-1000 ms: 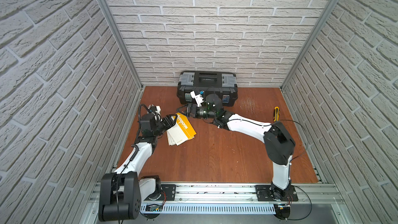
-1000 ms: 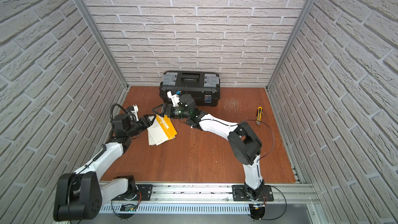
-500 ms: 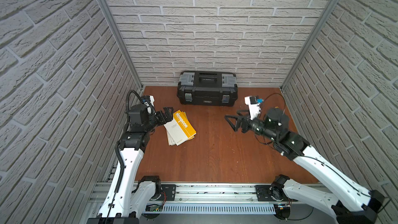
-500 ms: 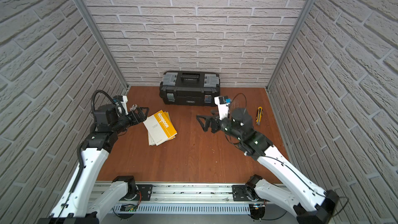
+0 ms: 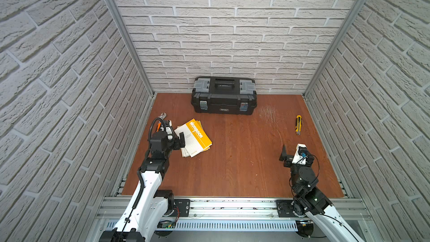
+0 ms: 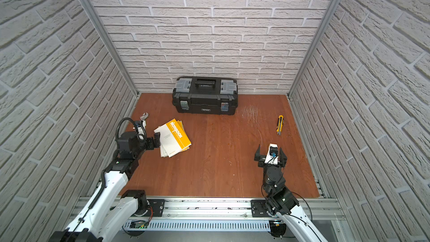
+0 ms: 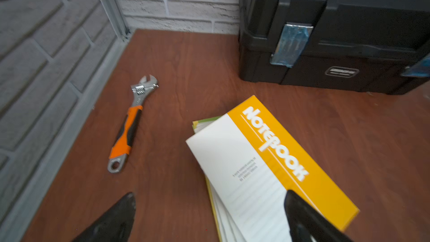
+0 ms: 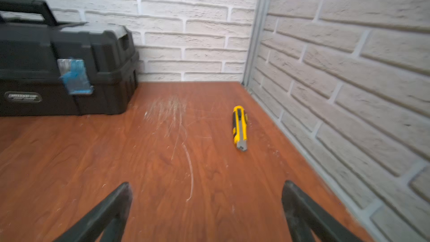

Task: Close the notebook
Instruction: Reset both arms

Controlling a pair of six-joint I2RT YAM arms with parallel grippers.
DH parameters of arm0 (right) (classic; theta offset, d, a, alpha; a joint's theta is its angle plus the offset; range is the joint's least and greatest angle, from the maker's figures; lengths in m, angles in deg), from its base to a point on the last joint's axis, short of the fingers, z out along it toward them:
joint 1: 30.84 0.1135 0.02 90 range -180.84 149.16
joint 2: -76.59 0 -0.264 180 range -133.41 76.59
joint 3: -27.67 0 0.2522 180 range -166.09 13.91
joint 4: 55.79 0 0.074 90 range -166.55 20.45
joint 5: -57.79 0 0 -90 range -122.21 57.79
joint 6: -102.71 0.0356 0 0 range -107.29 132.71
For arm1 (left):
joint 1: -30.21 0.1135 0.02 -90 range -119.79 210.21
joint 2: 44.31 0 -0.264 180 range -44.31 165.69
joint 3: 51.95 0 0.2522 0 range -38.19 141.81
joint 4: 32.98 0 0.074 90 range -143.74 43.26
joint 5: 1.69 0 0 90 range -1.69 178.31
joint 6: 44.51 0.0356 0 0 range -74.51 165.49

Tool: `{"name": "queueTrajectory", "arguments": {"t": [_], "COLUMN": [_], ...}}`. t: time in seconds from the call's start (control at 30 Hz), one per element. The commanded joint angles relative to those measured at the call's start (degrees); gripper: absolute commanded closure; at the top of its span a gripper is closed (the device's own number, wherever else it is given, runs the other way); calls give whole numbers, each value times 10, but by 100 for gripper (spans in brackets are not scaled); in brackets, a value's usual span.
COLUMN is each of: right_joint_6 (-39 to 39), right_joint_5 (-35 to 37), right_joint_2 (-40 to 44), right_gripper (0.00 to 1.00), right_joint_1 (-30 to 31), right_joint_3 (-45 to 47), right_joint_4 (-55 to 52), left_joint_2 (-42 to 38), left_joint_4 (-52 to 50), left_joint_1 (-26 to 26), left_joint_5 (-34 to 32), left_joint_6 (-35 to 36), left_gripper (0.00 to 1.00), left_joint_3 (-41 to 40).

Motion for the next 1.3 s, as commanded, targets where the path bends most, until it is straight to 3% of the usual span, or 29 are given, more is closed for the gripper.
{"name": "queueTrajectory", "arguments": {"t": [0.0,0.07,0.17,0.23,0.33,0.43,0.5,0.57,0.63,0.73,0.83,1.1,1.27], "right_joint_6": [16,30,26,7,-2,21,11,22,11,16,18,18,14], "right_joint_5": [-13,-69,-111,-147,-197,-306,-333,-358,-393,-377,-373,-374,-379], "right_joint_2": [-77,-164,-309,-400,-537,-702,-804,-881,-885,-853,-855,-856,-860], "right_gripper": [1,1,1,1,1,1,1,1,1,1,1,1,1], "right_joint_1": [-51,-85,-121,-141,-176,-231,-246,-259,-261,-260,-260,-259,-259], "right_joint_3": [18,21,11,-7,-27,-30,-45,-74,-103,-161,-193,-189,-156], "right_joint_4": [101,175,292,353,476,664,751,772,736,589,537,546,612], "left_joint_2": [49,136,253,290,373,467,469,467,461,446,447,447,446], "left_joint_4": [290,382,432,465,578,711,735,731,694,597,570,544,554], "left_joint_1": [12,31,39,41,48,53,56,63,63,64,64,65,65], "left_joint_5": [-71,-49,7,39,37,46,29,40,82,130,122,109,110], "left_joint_6": [61,36,49,60,50,49,40,34,48,69,64,58,59], "left_gripper": [2,2,2,2,2,2,2,2,2,2,2,2,2], "left_joint_3": [-82,-103,-79,-67,-77,-95,-111,-110,-94,-53,-37,-23,-29]}}
